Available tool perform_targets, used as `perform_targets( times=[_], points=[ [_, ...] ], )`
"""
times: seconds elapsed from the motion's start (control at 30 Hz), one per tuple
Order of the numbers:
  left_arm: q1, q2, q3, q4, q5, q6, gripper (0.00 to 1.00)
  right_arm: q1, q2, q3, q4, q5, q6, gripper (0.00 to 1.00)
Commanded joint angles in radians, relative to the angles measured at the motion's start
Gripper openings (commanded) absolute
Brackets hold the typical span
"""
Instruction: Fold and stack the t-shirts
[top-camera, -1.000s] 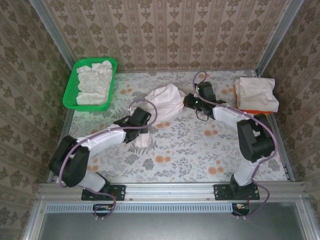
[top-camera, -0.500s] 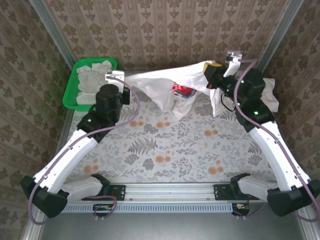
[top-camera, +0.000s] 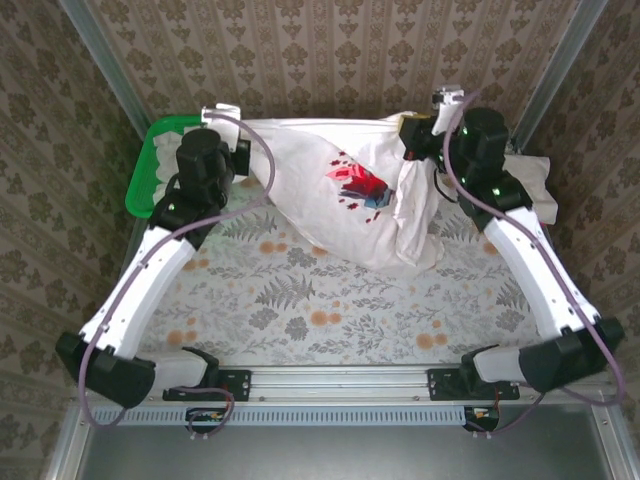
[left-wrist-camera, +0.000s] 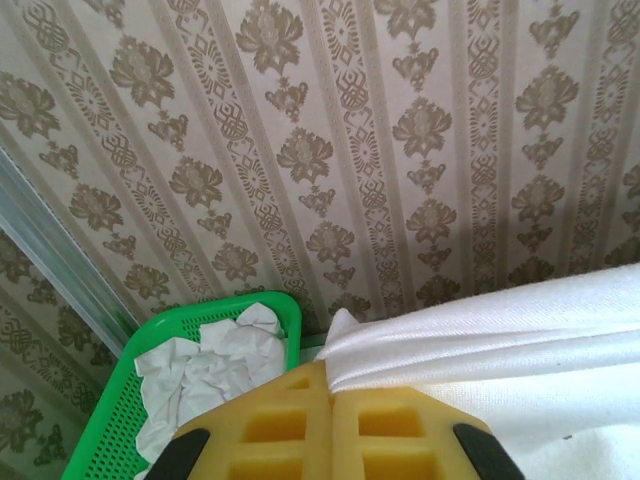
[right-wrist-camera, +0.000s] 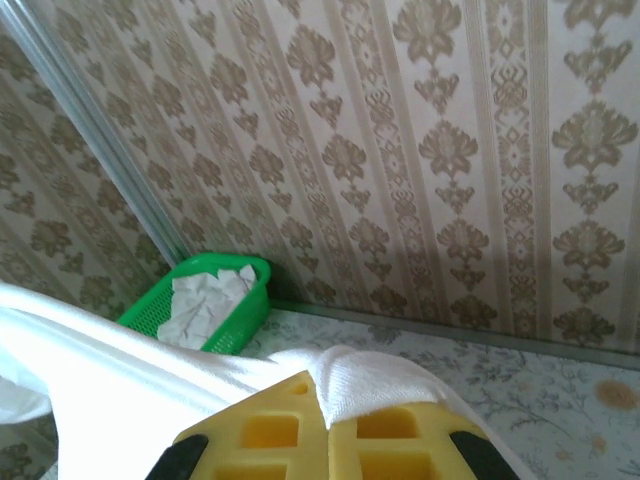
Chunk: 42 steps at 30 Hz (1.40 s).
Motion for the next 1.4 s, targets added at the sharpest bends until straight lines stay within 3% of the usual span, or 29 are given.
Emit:
perform_targets(
  times=[0.0,0.17,0.3,0.43,0.63,0.67,0.73,0.77,0.83,0.87,0.9,1.03,1.1,1.23,1.37],
  points=[
    [0.071,0.044,0.138,-0.012,0.057,-0.005,0.0,-0.038,0.091,0.15,0.016,-0.034,-0.004,0.0],
    [0.095,0.097,0.327,-0.027,0.078,0.068,0.0,-0.047,0.216,0.401,-0.027,-0.118,-0.005,0.0],
    [0.101,0.081,0.377,-0.047,0.074,0.105,0.0,-0.047,0.217,0.445,-0.042,-0.118,-0.027,0.0],
    [0.102,0.001,0.238,-0.041,0.053,0.083,0.0,-0.048,0.131,0.269,-0.037,-0.105,-0.052,0.0],
    [0.099,-0.156,-0.229,-0.065,0.065,-0.145,0.0,-0.05,-0.025,-0.129,-0.09,-0.18,-0.011,0.0],
    [0.098,-0.171,-0.305,-0.065,0.067,-0.189,0.0,-0.049,-0.038,-0.183,-0.09,-0.21,0.002,0.11],
    [0.099,-0.186,-0.445,-0.082,0.074,-0.292,0.0,-0.049,-0.061,-0.292,-0.101,-0.242,0.005,0.59],
    [0.098,-0.183,-0.499,-0.086,0.074,-0.333,0.01,-0.049,-0.074,-0.329,-0.113,-0.223,0.007,0.73],
    [0.095,-0.175,-0.593,-0.078,0.096,-0.402,0.09,-0.052,-0.12,-0.412,-0.133,-0.16,0.015,0.92],
    [0.091,-0.172,-0.622,-0.081,0.099,-0.425,0.16,-0.054,-0.139,-0.443,-0.142,-0.129,0.024,0.94],
    [0.086,-0.172,-0.644,-0.091,0.095,-0.446,0.31,-0.057,-0.163,-0.477,-0.158,-0.09,0.041,0.98],
    [0.062,-0.229,-0.699,-0.125,0.033,-0.497,0.82,-0.065,-0.206,-0.603,-0.197,-0.02,0.18,0.98],
    [0.061,-0.274,-0.71,-0.138,0.015,-0.514,0.96,-0.064,-0.209,-0.677,-0.164,-0.05,0.251,0.97],
    [0.076,-0.336,-0.714,-0.174,-0.031,-0.557,1.0,-0.048,-0.176,-0.808,-0.076,-0.117,0.367,0.9],
    [0.148,-0.307,-0.69,-0.254,0.022,-0.658,1.0,0.022,-0.116,-0.846,-0.06,-0.114,0.388,0.75]
  ],
)
